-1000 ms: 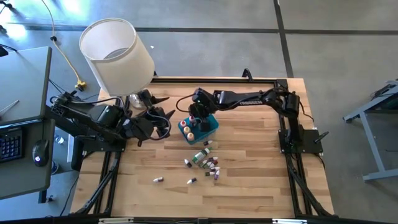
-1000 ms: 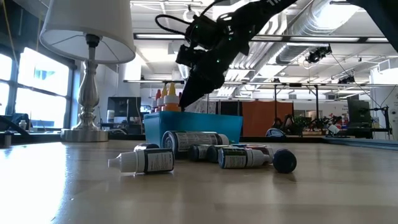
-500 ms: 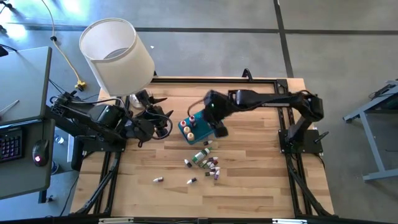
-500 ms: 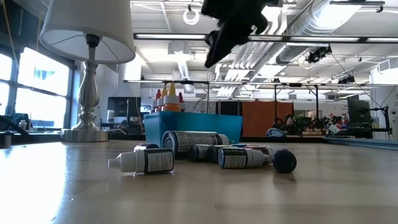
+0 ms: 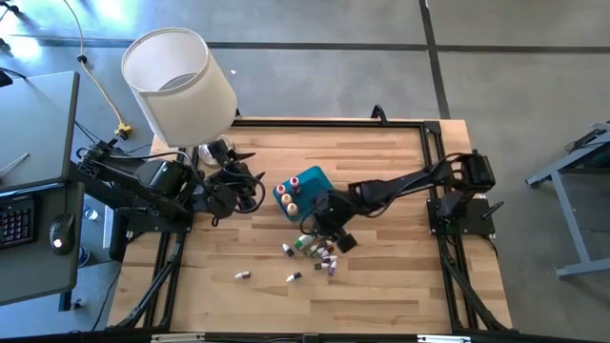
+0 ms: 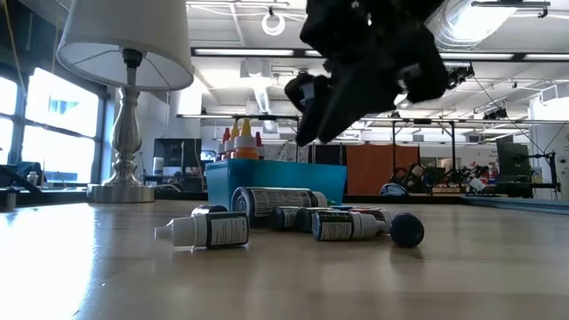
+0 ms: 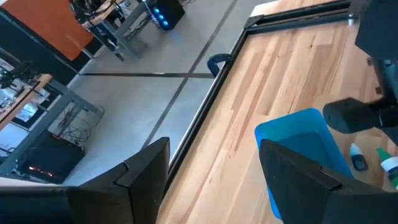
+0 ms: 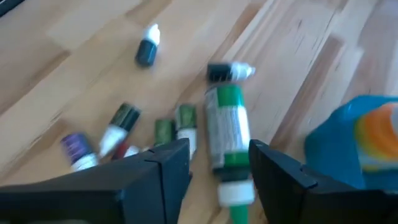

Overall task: Pick & Place food coloring
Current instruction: Put the large green food coloring bottle into the bin

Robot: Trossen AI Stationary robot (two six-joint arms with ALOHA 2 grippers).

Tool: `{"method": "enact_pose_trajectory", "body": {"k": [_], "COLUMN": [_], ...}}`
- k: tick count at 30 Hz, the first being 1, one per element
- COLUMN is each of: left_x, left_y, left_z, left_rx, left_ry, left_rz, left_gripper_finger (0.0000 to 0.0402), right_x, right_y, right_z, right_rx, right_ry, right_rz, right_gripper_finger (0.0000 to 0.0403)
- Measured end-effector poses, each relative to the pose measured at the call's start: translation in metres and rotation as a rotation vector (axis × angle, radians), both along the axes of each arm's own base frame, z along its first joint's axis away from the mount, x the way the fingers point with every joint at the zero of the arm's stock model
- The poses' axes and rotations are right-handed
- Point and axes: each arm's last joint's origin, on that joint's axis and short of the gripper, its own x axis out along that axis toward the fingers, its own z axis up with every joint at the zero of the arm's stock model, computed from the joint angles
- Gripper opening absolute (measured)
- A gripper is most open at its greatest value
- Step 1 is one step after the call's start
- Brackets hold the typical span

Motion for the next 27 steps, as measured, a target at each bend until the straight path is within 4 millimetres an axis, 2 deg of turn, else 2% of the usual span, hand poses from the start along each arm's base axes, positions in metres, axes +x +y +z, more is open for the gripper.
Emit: {"method": "enact_pose_trajectory", "body": {"k": [3, 6, 12, 19, 27], "left_x": [0.000, 0.000, 0.001, 0.002, 0.002], "left_y": [0.000, 0.000, 0.000, -0.001, -0.001], "left_z": [0.000, 0.000, 0.001, 0.002, 0.002], "left_rx": [0.001, 0.000, -0.006, -0.015, -0.015], "left_ry": [-0.003, -0.003, -0.008, -0.029, -0.028], "left_rz": [0.002, 0.001, -0.003, -0.005, -0.007], "left_gripper_finger": [0.0243, 0.0243, 0.0243, 0.0243, 0.0243], "right_x": [-0.004, -0.014, -0.024, -0.018, -0.017], "right_y": [-0.002, -0.007, -0.018, -0.027, -0.031], "right_z": [-0.014, -0.029, -0.045, -0.067, -0.069], "right_rx": [0.014, 0.064, 0.107, 0.130, 0.135], "right_ry": [-0.105, -0.130, -0.233, -0.218, -0.210], "right_rz": [0.005, 0.027, 0.052, 0.027, 0.031], "right_gripper_finger": [0.0145, 0.0143, 0.0157, 0.0191, 0.0200]}}
